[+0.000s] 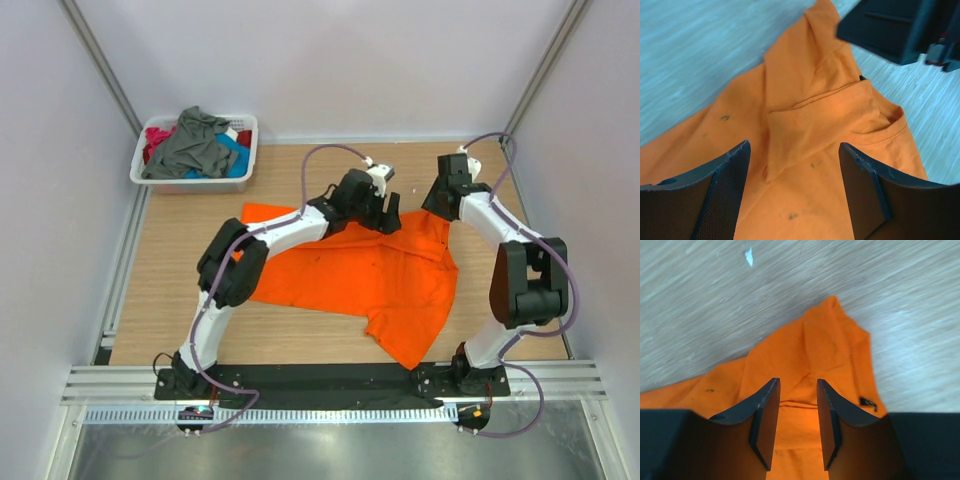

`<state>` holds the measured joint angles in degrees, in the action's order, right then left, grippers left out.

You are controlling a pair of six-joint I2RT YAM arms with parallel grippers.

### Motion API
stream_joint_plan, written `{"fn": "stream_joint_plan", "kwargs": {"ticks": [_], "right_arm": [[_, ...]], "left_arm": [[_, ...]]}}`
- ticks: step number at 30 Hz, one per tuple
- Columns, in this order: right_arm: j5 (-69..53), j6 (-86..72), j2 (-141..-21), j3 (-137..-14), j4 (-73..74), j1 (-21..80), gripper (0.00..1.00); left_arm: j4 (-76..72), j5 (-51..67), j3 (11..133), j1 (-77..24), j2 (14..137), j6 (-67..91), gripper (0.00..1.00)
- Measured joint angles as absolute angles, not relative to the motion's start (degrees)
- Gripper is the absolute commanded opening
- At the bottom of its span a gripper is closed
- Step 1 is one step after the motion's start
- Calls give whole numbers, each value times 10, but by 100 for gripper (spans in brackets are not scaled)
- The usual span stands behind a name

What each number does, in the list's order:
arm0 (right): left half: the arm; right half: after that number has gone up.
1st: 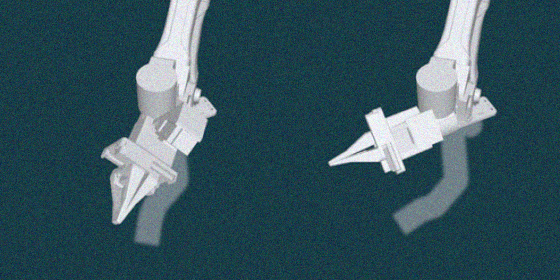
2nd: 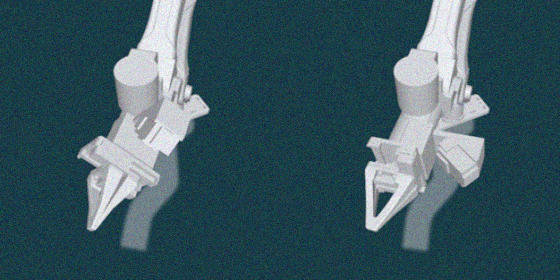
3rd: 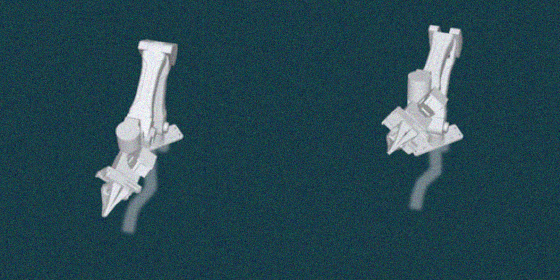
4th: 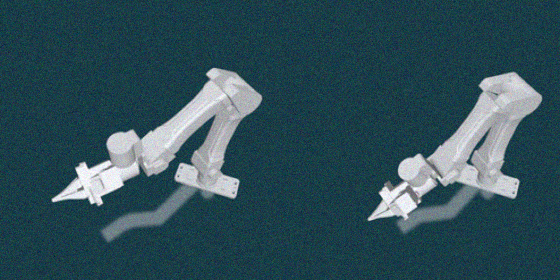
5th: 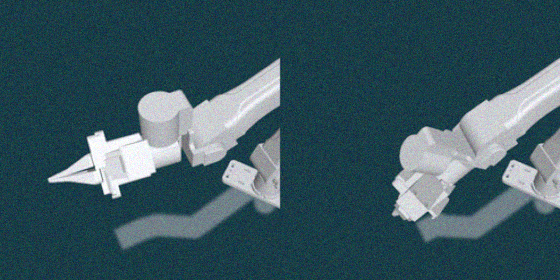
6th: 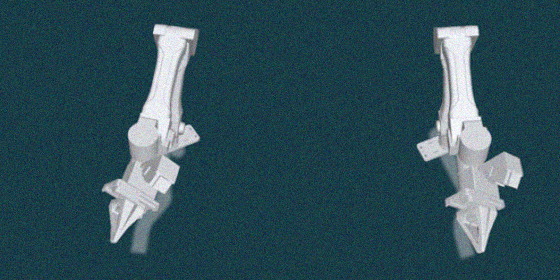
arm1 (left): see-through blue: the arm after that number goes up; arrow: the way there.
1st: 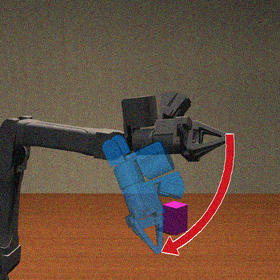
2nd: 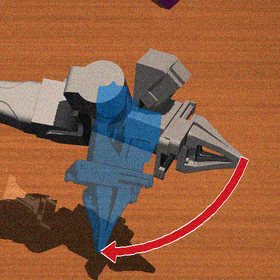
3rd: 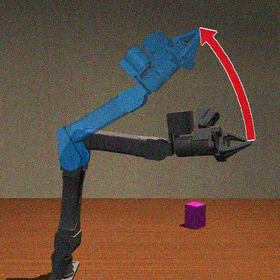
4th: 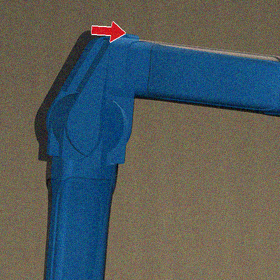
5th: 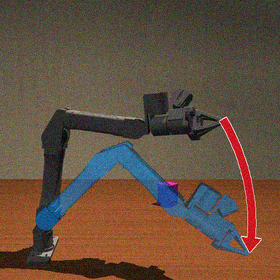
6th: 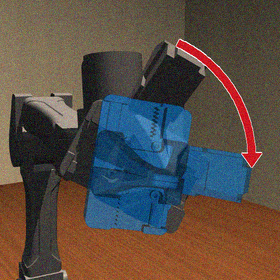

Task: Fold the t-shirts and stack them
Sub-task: Fold the tshirt

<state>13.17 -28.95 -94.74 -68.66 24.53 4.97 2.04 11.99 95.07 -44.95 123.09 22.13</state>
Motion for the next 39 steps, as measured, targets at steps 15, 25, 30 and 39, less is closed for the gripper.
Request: {"fn": "stream_joint_plan", "kwargs": {"ticks": [15, 25, 30, 39], "right_arm": [[69, -268, -1051, -682, 175, 51, 36], [70, -263, -1075, -678, 164, 51, 35], [72, -260, -1076, -678, 163, 51, 34], [74, -260, -1077, -678, 163, 51, 34]], "left_arm": [[4, 137, 1010, -461, 1327, 223, 71], [-7, 151, 1046, -461, 1359, 239, 59], [-6, 156, 1046, -461, 1366, 242, 49], [-11, 166, 1046, -461, 1366, 251, 23]]}}
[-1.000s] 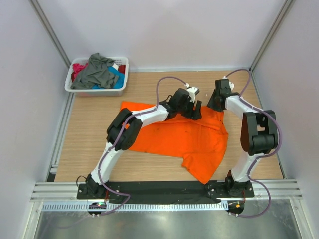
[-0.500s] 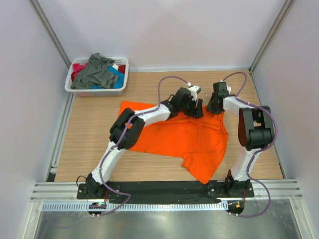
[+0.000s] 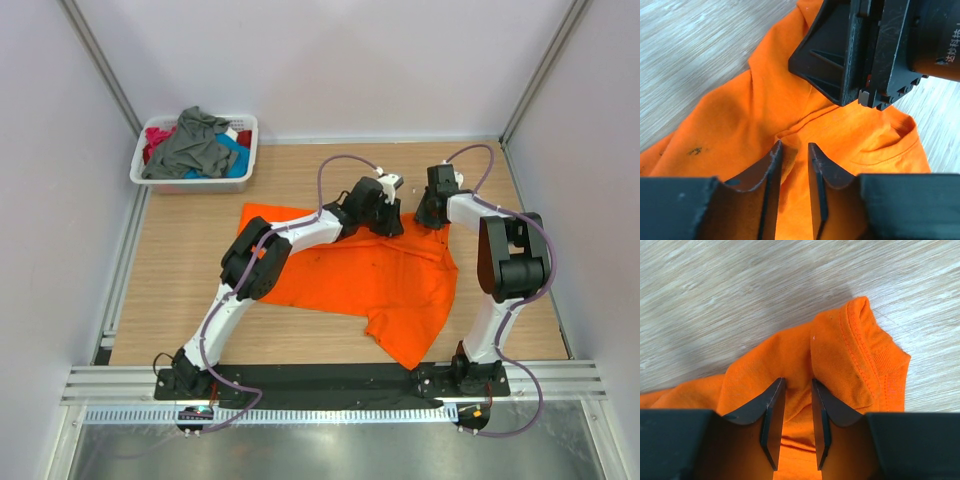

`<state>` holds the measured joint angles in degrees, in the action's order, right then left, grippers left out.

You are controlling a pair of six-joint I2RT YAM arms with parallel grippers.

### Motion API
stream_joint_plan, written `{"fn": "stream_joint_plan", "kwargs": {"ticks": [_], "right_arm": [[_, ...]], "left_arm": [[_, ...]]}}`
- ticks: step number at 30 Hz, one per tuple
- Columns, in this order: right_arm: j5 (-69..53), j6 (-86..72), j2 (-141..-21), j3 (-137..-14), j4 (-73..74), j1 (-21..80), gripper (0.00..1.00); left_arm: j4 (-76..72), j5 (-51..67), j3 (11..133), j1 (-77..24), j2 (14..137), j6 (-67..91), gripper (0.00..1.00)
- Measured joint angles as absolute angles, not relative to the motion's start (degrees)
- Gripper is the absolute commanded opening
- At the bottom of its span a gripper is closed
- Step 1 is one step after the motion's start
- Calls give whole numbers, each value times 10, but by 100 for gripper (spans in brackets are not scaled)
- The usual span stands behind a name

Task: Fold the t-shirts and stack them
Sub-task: Fold the tshirt

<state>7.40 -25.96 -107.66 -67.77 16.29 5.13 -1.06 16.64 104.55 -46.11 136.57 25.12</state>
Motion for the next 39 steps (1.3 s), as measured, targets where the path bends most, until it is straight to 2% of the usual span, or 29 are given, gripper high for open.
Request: {"fn": "stream_joint_plan", "kwargs": {"ticks": [7, 9, 12, 14, 16, 24, 39], "right_arm": [[75, -258, -1077, -678, 163, 51, 34], [75, -258, -1077, -678, 163, 51, 34], [75, -258, -1077, -678, 163, 51, 34], [75, -258, -1077, -678, 163, 51, 34], [75, -258, -1077, -678, 163, 51, 33], [75, -257, -1077, -678, 163, 51, 33], [77, -257, -1080, -679, 163, 51, 33]], "left_arm": [[-18, 159, 1025, -461, 1366, 248, 22], [-18, 154, 1021, -461, 1366, 243, 28], [-18, 147, 1020, -461, 1366, 234, 30], [-18, 142, 1020, -461, 1366, 233, 24], [-18, 138, 1019, -461, 1366, 232, 0], [-22, 135, 1010, -461, 1361, 220, 0], [-79, 200, 900, -461, 1270, 217, 0]]}}
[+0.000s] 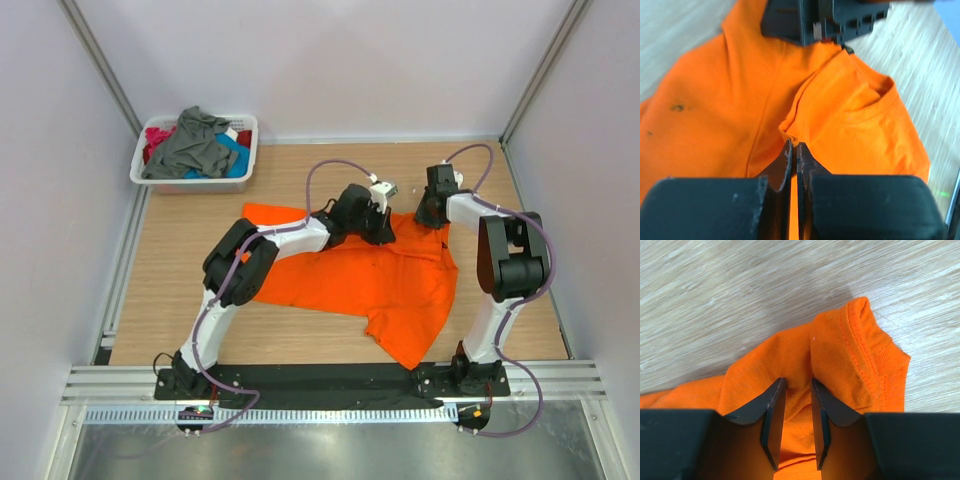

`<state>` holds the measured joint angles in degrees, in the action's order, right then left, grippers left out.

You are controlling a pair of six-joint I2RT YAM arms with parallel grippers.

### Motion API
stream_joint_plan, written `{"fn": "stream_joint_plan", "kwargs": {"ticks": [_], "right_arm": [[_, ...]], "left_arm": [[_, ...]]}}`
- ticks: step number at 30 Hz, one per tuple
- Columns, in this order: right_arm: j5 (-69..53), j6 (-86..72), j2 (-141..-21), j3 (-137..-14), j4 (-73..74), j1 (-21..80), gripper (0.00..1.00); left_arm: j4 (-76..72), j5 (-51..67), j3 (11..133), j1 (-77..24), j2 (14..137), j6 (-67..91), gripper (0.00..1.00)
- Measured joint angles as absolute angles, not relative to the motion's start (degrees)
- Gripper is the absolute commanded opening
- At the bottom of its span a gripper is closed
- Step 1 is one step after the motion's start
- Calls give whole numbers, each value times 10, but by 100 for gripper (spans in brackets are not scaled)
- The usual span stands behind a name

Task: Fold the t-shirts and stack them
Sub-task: Fold the tshirt

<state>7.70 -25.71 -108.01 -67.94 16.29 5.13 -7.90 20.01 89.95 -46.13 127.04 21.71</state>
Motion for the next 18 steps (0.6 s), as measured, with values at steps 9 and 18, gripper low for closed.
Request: {"fn": "stream_joint_plan", "kwargs": {"ticks": [9, 18], "right_arm": [[79, -257, -1083, -683, 163, 51, 33], [80, -256, -1087, -689, 165, 51, 33]], "left_arm": [[-87, 237, 833, -470, 1256, 198, 0], [-92, 249, 781, -479, 1189, 169, 8]]}}
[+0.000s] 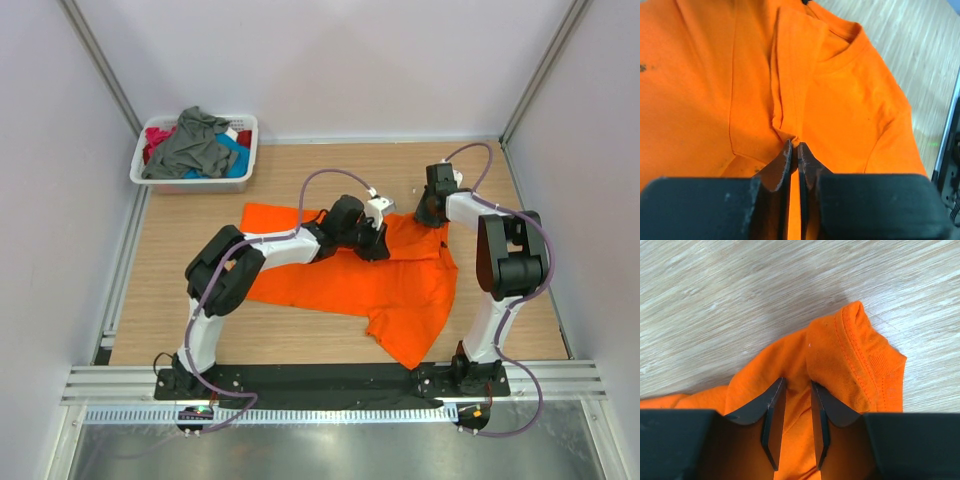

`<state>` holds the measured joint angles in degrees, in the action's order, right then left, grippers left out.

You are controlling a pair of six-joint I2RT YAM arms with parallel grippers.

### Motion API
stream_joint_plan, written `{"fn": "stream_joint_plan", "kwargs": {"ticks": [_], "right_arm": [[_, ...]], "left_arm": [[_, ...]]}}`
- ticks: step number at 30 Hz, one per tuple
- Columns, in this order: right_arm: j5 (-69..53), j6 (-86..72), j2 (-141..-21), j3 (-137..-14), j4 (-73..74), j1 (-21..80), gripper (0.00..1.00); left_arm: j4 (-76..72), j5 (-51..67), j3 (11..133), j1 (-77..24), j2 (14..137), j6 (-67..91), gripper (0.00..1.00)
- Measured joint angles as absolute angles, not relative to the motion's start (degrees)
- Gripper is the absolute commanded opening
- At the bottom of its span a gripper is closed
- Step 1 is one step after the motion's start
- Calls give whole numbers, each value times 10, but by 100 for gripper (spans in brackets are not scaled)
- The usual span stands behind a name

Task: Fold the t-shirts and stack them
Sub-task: Fold the tshirt

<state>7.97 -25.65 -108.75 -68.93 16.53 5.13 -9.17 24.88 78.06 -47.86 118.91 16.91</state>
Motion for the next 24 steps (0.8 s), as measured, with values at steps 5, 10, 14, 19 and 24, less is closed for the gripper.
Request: {"fn": "stream_joint_plan", "kwargs": {"ticks": [5, 10, 14, 19, 24], "right_arm": [[79, -256, -1088, -691, 168, 51, 33], [80, -256, -1088, -691, 168, 51, 33], [79, -257, -1088, -691, 169, 51, 33], [80, -256, -1088, -691, 169, 51, 33], [79, -256, -1088, -692, 170, 51, 33]], "left_arm": [[-70, 256, 776, -487, 1172, 139, 43], [-32, 260, 749, -496, 1150, 117, 66], [-17, 244, 745, -498, 1140, 119, 66], [-33, 224, 789, -498, 1143, 190, 66], [-112, 219, 873, -500, 1189, 292, 68]]}}
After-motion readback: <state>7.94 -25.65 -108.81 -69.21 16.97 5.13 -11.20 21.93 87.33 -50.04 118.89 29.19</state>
